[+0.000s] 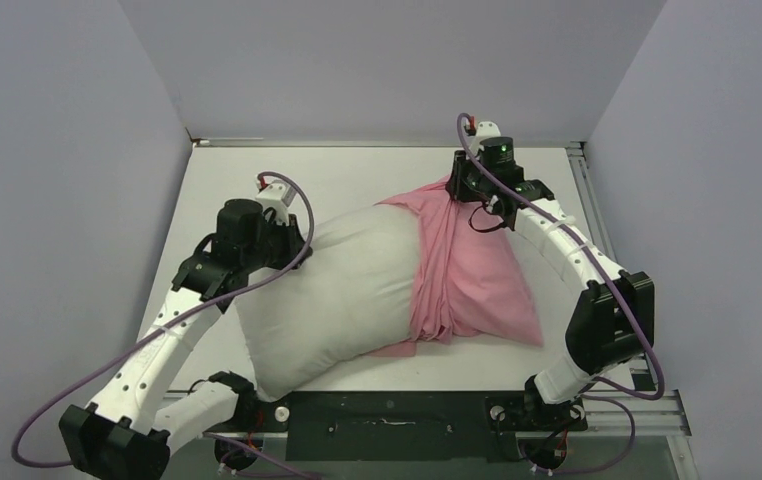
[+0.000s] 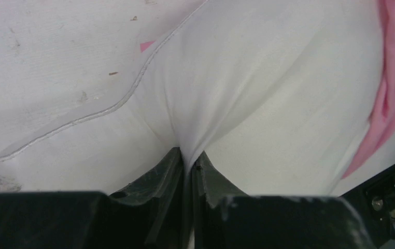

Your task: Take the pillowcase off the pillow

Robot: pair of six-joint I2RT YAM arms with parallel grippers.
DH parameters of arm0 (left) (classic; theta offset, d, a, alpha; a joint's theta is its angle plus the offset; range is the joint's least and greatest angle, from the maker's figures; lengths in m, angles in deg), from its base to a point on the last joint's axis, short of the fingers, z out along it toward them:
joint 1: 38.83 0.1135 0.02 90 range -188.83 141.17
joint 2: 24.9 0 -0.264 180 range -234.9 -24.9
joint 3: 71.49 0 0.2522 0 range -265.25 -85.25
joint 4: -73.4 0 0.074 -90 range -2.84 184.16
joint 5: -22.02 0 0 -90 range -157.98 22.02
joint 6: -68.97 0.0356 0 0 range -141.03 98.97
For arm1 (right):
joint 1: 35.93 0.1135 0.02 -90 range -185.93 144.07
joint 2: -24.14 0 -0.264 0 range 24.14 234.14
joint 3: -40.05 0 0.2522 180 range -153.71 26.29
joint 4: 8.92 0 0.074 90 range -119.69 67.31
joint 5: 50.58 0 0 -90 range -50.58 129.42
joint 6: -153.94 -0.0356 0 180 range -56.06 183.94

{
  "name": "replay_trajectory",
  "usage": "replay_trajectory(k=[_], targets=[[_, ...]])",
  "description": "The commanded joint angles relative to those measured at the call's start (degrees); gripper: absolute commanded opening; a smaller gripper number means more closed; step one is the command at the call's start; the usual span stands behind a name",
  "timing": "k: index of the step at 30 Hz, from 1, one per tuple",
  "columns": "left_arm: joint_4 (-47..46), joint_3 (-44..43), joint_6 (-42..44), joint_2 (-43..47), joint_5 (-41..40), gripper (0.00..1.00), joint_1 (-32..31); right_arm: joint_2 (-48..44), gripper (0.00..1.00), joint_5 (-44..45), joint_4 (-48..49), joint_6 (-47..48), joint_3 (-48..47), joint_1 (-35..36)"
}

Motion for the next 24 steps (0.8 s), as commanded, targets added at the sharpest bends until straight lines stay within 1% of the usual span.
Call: replay_trajectory(k=[1,5,9,10,11,13,18,24], targets=[[-3.99,-4.20,0.09,-5.85,-6.57,0.15,1.61,-3.77,0.27,0.04,6.28,0.42,-0.20,-1.22],[-4.28,-9.07,1.46,-9.32,-7.78,0.32,1.49,-7.41,0.40,-0.54,5.69,0.56,1.62,-0.22],[-5.45,-11.01,3.48,-7.98,-8.32,0.47,0.22,-12.04,0.53,-0.99,4.98,0.40,5.71,1.01],[-5.45,-11.21,4.14,-7.50,-8.87,0.50,-0.74,-13.26,0.58,-1.16,4.84,0.50,6.79,1.44],[-5.47,-11.28,5.04,-7.00,-9.32,0.52,-2.10,-14.26,0.61,-1.19,4.60,0.78,8.07,1.84],[-5.61,-10.92,7.28,-5.67,-11.88,0.54,-6.14,-16.35,0.67,-1.07,3.48,1.11,10.32,2.41],[-6.55,-9.12,11.68,-1.93,-15.81,0.61,-19.57,-21.45,0.80,-0.23,-2.27,1.18,14.42,3.69],[-6.46,-7.04,13.59,-2.44,-19.80,0.72,-32.74,-26.82,0.92,0.08,-10.35,0.82,18.23,6.40]])
